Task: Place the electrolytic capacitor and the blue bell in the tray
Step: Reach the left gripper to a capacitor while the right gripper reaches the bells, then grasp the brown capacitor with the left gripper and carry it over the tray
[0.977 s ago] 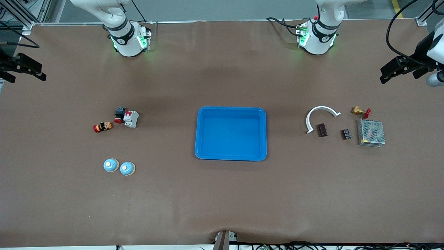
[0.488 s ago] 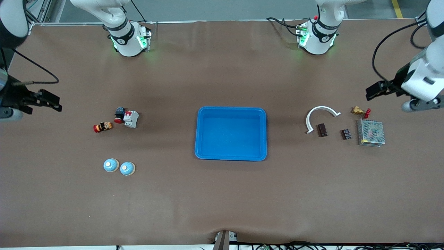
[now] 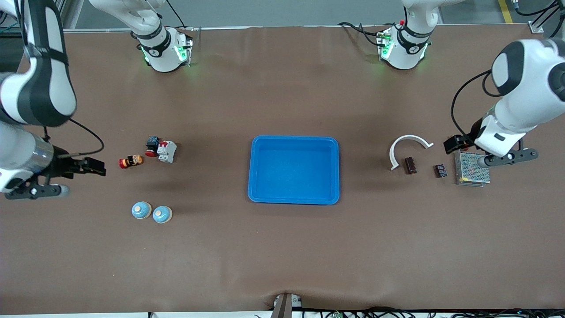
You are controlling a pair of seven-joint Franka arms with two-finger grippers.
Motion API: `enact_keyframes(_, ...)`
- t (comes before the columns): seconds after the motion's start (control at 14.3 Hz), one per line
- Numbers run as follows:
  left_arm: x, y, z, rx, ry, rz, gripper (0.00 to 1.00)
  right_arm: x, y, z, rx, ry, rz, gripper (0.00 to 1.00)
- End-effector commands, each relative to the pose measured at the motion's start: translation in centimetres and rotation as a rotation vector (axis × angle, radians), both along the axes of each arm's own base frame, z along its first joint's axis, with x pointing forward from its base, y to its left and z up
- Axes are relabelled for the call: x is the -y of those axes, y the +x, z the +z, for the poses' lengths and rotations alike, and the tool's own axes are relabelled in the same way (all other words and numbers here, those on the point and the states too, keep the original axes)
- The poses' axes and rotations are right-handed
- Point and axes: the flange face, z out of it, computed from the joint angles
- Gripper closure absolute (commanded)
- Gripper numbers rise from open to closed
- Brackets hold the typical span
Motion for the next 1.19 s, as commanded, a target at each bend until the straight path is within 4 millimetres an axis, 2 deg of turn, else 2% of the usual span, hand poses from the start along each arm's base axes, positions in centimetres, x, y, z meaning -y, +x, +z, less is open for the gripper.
enact_keyframes(0.0,-1.4,-0.8,-4.3,0.031,0.033,-0.005,0.15,-1.1,2.5,-4.7,0.015,0.007,0.067,0.0)
enact_keyframes(0.14,-2.0,-0.6,-7.6,0.01,0.023,0.004,0.17,-2.2,3.6,-8.5,0.034,0.01,0.151,0.0)
enact_keyframes(0.35,-4.1,-0.3,-12.4,-0.012,0.044,-0.014,0.2,-2.8,4.2,-11.6,0.045,0.087,0.188,0.0)
enact_keyframes(0.42,-4.6,0.0,-14.0,0.004,0.059,-0.031,0.28,-2.9,4.4,-12.5,0.055,0.093,0.232,0.0)
enact_keyframes(0.56,-5.4,0.2,-16.8,0.019,0.037,-0.006,0.29,-2.3,4.9,-14.3,0.074,0.084,0.305,0.0)
enact_keyframes(0.7,-5.5,0.2,-18.6,0.015,0.023,-0.001,0.3,-1.7,5.4,-14.7,0.082,0.081,0.399,0.0)
enact_keyframes(1.05,-5.3,0.0,-20.9,-0.021,0.011,0.01,0.37,-1.4,6.0,-15.5,0.09,0.075,0.697,0.0)
enact_keyframes(1.12,-5.5,-0.1,-21.5,-0.03,0.015,0.004,0.37,-1.3,6.0,-16.1,0.085,0.077,0.778,0.0)
